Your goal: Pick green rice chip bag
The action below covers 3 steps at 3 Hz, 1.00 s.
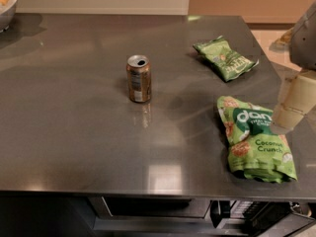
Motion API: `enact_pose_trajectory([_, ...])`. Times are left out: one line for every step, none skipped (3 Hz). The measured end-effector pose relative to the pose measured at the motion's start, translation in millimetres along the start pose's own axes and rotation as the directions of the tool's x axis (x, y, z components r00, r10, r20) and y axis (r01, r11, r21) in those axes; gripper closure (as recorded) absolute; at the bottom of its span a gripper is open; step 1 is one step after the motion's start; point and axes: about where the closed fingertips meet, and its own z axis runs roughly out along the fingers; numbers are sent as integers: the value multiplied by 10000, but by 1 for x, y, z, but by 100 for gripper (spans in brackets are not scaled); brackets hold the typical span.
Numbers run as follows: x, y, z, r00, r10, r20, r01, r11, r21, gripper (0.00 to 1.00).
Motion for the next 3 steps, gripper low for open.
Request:
enact_pose_trajectory([0, 0, 0, 10000, 0, 1, 0, 10000, 2, 0])
enact_pose_trajectory([1, -2, 2, 9986, 493, -184, -495, 9987, -82, 0])
enact_pose_trajectory([-1, -1, 10, 9846, 1670, -524, -1675, 9859, -57, 0])
